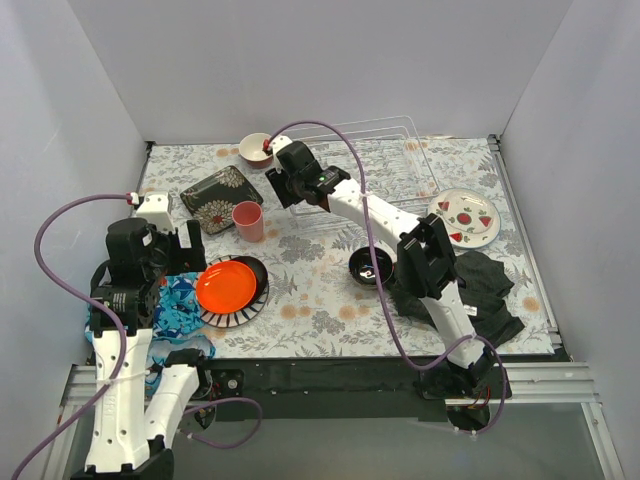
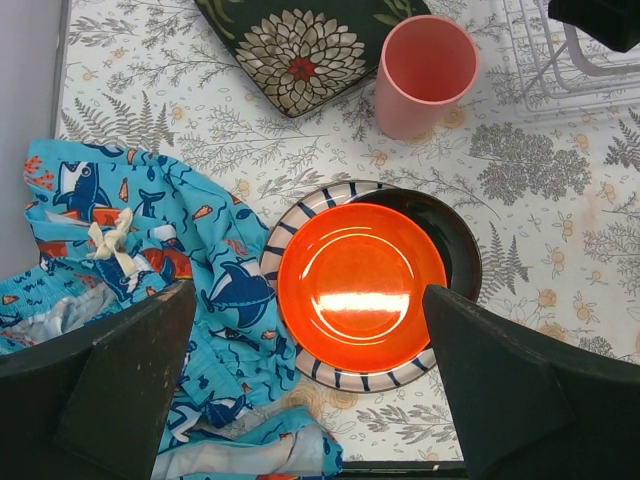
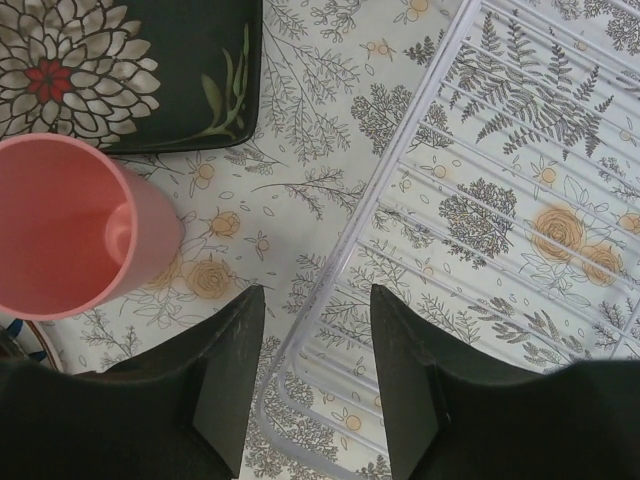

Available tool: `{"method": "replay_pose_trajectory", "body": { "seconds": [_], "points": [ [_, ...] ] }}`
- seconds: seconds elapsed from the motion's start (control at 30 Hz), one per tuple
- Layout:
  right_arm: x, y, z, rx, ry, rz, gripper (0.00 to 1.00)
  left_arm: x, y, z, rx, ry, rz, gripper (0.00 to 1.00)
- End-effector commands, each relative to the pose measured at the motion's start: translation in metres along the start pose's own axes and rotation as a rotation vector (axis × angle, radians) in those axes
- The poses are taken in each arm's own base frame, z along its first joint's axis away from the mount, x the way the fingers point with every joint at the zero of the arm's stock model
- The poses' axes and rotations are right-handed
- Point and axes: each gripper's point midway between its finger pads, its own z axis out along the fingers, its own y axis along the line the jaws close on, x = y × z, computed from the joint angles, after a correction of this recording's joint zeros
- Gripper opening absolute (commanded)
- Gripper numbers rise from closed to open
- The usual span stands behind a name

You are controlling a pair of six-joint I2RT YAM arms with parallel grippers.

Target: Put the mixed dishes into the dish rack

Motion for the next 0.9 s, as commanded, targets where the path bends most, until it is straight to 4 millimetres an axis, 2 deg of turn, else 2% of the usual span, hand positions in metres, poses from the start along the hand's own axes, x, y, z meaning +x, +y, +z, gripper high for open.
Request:
{"method": "replay_pose_trajectory", "body": {
  "seconds": [0.0,0.27,0.33,0.37,0.4,0.5,0.57,0.63,0.67,0.7,0.73,0.77,0.83,0.87],
  "points": [
    [-0.020,-0.004,0.003,0.024,-0.063,0.026,0.53,-0.005,-0.002,-0.005,0.018,-0.011,-0.021,0.98],
    [-0.005,0.003,0.010,0.024,-0.029,-0.010,0.45,-0.009,-0.006,-0.002,0.040,-0.015,-0.038,0.98],
    [-0.002,0.003,0.008,0.032,-0.022,-0.015,0.36,-0.010,-0.008,-0.003,0.047,-0.021,-0.039,0.98],
    [0.002,0.008,0.004,0.028,-0.012,-0.024,0.33,-0.011,-0.009,-0.003,0.054,-0.026,-0.039,0.98],
    [0.003,0.006,0.001,0.041,-0.007,-0.027,0.24,-0.012,-0.009,-0.004,0.055,-0.030,-0.038,0.98],
    [0.008,0.012,-0.016,0.055,0.003,-0.056,0.15,-0.012,-0.011,-0.006,0.068,-0.050,-0.033,0.98],
    [0.013,0.017,-0.031,0.066,0.009,-0.079,0.02,-0.010,-0.012,-0.007,0.072,-0.059,-0.028,0.98],
    [0.019,0.019,-0.040,0.076,0.017,-0.104,0.01,-0.011,-0.012,-0.009,0.075,-0.069,-0.025,0.98],
    [0.014,0.022,-0.051,0.076,0.002,-0.113,0.01,-0.012,-0.013,-0.011,0.075,-0.073,-0.025,0.98],
    [0.025,0.021,-0.053,0.092,0.025,-0.124,0.01,-0.012,-0.013,-0.012,0.078,-0.079,-0.024,0.98],
    [0.027,0.022,-0.058,0.094,0.026,-0.156,0.01,-0.013,-0.013,-0.014,0.079,-0.085,-0.024,0.98],
    [0.022,0.020,-0.070,0.099,0.010,-0.159,0.01,-0.014,-0.014,-0.016,0.083,-0.095,-0.021,0.98],
    [0.038,0.015,-0.077,0.111,0.041,-0.185,0.01,-0.014,-0.016,-0.019,0.095,-0.106,-0.009,0.98],
    [0.035,0.011,-0.087,0.120,0.030,-0.188,0.01,-0.014,-0.017,-0.020,0.101,-0.109,-0.005,0.98]
  ]
}}
